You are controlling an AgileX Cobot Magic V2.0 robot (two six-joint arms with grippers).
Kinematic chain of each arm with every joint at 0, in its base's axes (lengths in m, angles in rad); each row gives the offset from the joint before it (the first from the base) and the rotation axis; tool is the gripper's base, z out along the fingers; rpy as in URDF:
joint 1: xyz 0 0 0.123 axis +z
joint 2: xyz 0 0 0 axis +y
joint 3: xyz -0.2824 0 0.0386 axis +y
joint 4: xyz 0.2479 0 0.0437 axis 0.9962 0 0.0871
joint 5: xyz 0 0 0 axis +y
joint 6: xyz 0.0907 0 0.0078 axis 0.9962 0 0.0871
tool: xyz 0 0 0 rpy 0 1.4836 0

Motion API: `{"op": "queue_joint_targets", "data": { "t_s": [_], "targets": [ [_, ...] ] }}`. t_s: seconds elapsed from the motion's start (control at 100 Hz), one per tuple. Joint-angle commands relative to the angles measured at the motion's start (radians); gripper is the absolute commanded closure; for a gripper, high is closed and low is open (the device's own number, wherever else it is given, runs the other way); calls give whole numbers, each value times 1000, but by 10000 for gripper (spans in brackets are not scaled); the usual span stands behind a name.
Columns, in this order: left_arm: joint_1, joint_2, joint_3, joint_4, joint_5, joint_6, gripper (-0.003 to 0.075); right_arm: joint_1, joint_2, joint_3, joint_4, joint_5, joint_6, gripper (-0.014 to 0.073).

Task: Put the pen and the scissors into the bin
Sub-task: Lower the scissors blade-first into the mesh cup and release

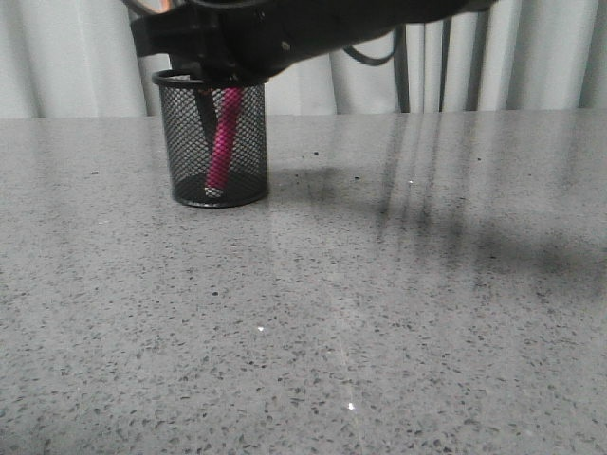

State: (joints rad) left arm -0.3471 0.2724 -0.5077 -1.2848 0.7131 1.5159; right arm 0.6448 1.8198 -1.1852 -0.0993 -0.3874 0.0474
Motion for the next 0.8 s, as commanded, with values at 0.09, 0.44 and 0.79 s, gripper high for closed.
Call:
{"op": "queue_joint_targets", "data": {
  "t_s": [0.09, 0.44, 0.79],
  "targets": [
    [-10, 10, -23, -50, -29, -12, 739, -7, -45, -8, 37, -49, -12, 648],
    [-10, 10, -23, -50, -29, -12, 739, -7, -48, -8, 89, -103, -12, 198],
    [-10, 10, -23, -50, -59, -12, 739, -7, -119, -8, 91, -147, -12, 186]
  ]
}}
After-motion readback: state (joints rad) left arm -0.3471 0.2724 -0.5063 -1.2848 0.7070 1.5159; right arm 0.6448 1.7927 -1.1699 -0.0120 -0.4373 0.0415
